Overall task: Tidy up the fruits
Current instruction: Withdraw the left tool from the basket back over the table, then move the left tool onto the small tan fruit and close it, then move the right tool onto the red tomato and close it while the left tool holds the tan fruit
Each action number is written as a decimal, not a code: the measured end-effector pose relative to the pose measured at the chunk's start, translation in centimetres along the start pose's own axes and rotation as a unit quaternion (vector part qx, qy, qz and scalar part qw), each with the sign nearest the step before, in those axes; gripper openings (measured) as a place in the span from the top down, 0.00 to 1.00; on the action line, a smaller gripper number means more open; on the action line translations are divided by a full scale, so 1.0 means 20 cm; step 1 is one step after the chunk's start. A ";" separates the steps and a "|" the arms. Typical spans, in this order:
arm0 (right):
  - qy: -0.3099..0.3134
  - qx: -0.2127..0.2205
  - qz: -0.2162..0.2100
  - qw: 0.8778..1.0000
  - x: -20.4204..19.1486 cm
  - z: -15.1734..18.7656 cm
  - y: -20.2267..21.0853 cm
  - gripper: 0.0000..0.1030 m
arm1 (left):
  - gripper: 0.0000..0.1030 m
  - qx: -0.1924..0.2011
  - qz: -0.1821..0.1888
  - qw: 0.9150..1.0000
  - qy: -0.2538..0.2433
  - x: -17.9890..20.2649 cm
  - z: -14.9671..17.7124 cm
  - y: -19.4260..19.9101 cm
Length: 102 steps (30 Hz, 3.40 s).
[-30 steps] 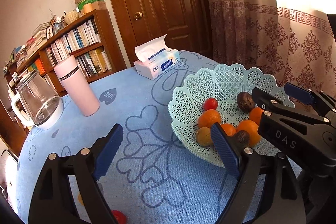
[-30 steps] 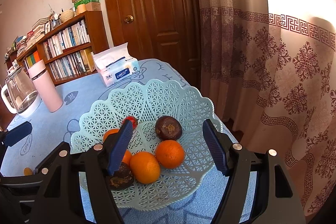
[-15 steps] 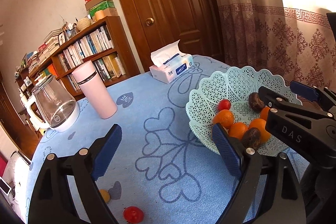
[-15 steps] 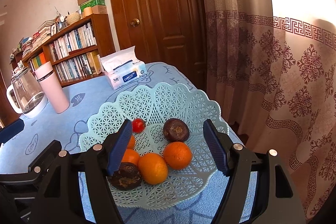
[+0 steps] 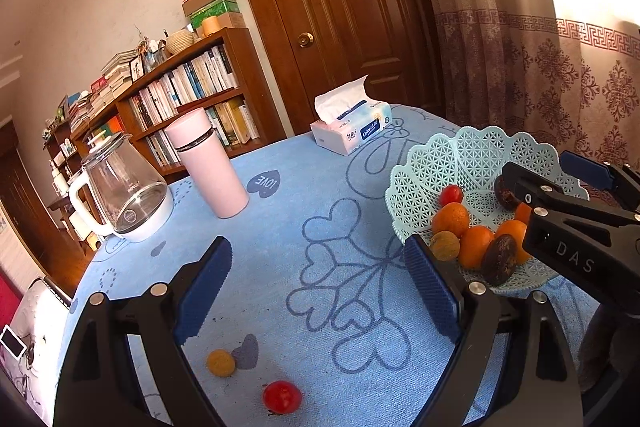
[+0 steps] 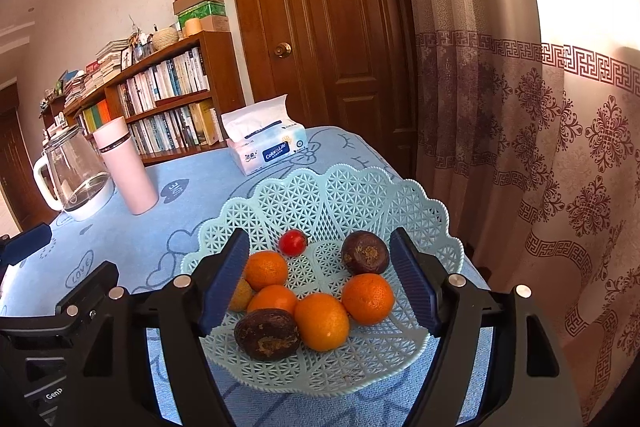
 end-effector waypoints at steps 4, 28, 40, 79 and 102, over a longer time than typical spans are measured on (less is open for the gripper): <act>0.017 0.003 -0.014 1.000 -0.05 0.00 0.00 0.22 | 0.15 -0.002 -0.006 1.000 0.004 -0.03 0.01 0.00; 0.061 -0.030 -0.106 0.992 -0.25 0.06 -0.03 0.22 | 0.13 -0.064 -0.032 0.994 0.079 -0.40 0.23 -0.08; 0.063 -0.049 -0.135 0.988 -0.29 0.09 -0.04 0.22 | 0.13 -0.138 -0.018 0.974 0.179 -0.70 0.41 -0.22; 0.100 -0.091 -0.182 0.974 -0.44 0.18 -0.06 0.22 | 0.76 -0.184 0.070 0.969 0.152 -0.51 0.57 -0.31; 0.129 -0.217 -0.255 0.934 -0.89 0.44 -0.18 0.22 | 0.75 -0.149 -0.002 0.973 0.177 -0.71 0.57 -0.24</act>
Point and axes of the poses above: each gripper's, at about its wrist camera, not at the fingertips, and y roughly against the way its jaws point, x to its right, z to its underside, the point moved 5 cm from there along -y, roughly the way its jaws point, and after that the axes turned 11 degrees about -z, right-handed, at the moved point
